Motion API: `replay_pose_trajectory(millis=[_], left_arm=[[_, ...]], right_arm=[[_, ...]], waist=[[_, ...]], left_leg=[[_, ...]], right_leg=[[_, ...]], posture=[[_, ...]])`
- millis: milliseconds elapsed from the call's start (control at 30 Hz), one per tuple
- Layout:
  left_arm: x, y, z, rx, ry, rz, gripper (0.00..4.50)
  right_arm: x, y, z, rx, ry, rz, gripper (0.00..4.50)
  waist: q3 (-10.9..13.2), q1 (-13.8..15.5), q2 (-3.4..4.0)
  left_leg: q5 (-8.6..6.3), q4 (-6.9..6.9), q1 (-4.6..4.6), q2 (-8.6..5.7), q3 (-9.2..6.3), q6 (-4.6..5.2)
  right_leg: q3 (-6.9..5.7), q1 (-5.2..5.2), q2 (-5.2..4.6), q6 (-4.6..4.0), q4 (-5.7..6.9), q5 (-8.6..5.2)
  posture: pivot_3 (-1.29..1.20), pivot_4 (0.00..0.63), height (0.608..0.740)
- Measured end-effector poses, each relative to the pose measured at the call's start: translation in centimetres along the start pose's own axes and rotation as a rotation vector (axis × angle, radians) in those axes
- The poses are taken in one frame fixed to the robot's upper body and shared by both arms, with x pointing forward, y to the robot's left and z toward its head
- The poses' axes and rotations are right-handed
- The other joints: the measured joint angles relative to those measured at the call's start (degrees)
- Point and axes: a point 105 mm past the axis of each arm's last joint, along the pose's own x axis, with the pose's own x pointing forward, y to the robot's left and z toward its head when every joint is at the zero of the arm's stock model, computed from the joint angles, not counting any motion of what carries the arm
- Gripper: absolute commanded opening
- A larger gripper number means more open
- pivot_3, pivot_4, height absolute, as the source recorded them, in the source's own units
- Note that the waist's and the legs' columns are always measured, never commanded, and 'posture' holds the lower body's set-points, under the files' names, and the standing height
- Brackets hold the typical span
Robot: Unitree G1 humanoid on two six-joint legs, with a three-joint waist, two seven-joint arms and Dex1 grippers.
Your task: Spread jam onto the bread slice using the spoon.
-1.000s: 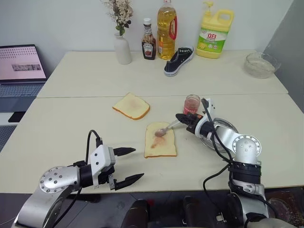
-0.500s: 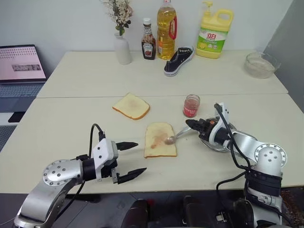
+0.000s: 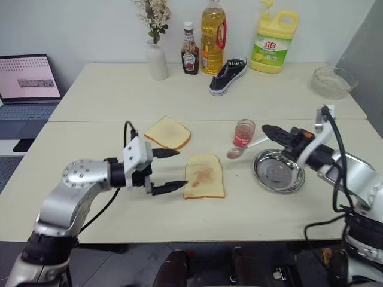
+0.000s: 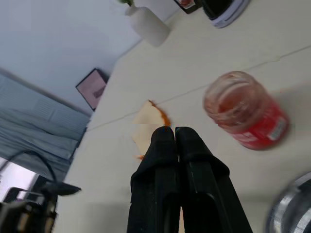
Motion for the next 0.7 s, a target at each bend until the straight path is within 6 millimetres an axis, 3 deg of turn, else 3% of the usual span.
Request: replay_pose_trajectory(millis=[167, 467, 700], left_arm=[[5.1, 0.4, 1.8, 0.087, -0.011, -0.127, 4.5], [11.5, -0.5, -0.1, 0.131, 0.023, -0.217, 4.5], [13.0, -0.9, -0.8, 0.136, 0.028, -0.213, 4.5]], right_arm=[[-3.3, -2.4, 2.5, -0.035, -0.111, -0.114, 0.03], [-4.2, -6.4, 0.9, 0.047, -0.148, -0.191, 0.03], [-3.4, -9.3, -1.5, 0.112, -0.126, -0.208, 0.03]], waist=[[0.0, 0.0, -0.05], [0.0, -0.2, -0.09], [0.0, -0.1, -0.08]], left_leg=[[-0.04, 0.03, 0.05, -0.12, 0.15, 0.07], [-0.09, 0.13, 0.13, -0.09, 0.29, 0.16], [-0.09, 0.16, 0.14, -0.08, 0.29, 0.16]], right_leg=[[0.07, 0.01, 0.07, 0.05, 0.02, -0.02], [0.28, 0.0, 0.18, 0.1, 0.11, 0.02], [0.3, 0.0, 0.13, 0.13, 0.12, 0.04]], posture=[[0.0, 0.15, 0.74], [0.0, 0.15, 0.74], [0.0, 0.15, 0.74]])
